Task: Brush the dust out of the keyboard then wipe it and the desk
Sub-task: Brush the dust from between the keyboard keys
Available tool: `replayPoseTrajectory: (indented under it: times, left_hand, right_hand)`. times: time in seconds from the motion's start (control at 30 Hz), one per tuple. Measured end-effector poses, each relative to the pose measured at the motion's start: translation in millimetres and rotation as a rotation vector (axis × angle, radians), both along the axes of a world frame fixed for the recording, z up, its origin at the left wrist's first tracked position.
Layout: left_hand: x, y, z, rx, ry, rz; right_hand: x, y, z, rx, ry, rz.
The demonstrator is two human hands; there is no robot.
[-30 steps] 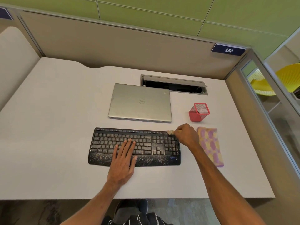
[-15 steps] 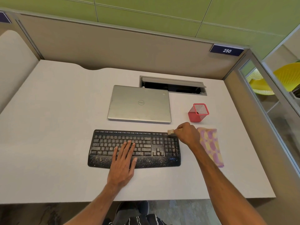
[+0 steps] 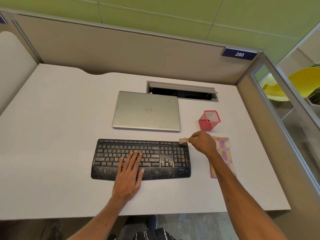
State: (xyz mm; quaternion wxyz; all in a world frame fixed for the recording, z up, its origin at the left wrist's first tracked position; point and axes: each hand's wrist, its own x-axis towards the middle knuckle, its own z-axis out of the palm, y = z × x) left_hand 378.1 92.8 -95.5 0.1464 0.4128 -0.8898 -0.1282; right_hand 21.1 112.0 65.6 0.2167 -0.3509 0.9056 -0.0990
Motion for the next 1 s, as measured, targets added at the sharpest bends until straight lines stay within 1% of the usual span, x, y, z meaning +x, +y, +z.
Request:
replayPoseTrajectory:
  times: [0.03, 0.1, 0.23, 0.3, 0.4, 0.5, 0.57, 0.7, 0.8, 0.87, 0.9, 1.0]
  left_hand:
    - [0.1, 0.0, 0.0, 0.000, 0.000, -0.001]
    - [0.5, 0.3, 0.8, -0.003, 0.002, 0.000]
    - [0.0, 0.3, 1.5, -0.007, -0.010, 0.001]
    - [-0.2, 0.0, 1.0, -0.006, -0.014, 0.003]
    - [0.1, 0.4, 0.6, -0.003, -0.020, 0.001]
    - [0.3, -0.2, 0.5, -0.003, -0.023, -0.003]
    - [0.3, -0.3, 0.3, -0.004, -0.025, -0.003]
    - [0.0, -0.5, 0.4, -0.005, -0.024, 0.001]
    - [0.5, -0.2, 0.6, -0.008, -0.024, -0.001]
    - [0.4, 0.2, 0.1, -0.009, -0.023, -0.001]
    - [0.4, 0.3, 0.1, -0.007, -0.023, -0.001]
    - [0.2, -0.2, 0.6, -0.011, -0.024, 0.000]
  right_hand:
    - [0.8, -0.4, -1.2, 0.005, -0.049, 0.033]
    - [3.6, 0.7, -3.7, 0.042, -0.062, 0.041]
    - [-2.9, 9.3, -4.3, 0.050, 0.062, -0.061]
    - [-9.2, 12.1, -2.9, 0.008, 0.080, -0.112]
    - [-12.9, 13.5, -3.8, -0.078, -0.026, -0.172]
    - [-10.9, 15.8, -9.1, -0.058, -0.105, -0.152]
    - [-10.7, 19.5, -12.7, -0.043, -0.107, -0.196]
    - [-12.9, 26.1, -15.3, -0.065, -0.025, -0.310]
    - [-13.0, 23.5, -20.2, -0.125, -0.099, -0.271]
    - [-11.4, 22.3, -22.5, -0.124, -0.155, -0.264]
    - [-11.0, 22.1, -23.2, -0.106, -0.151, -0.276]
    - [-12.2, 22.3, -22.0, -0.074, -0.050, -0.285]
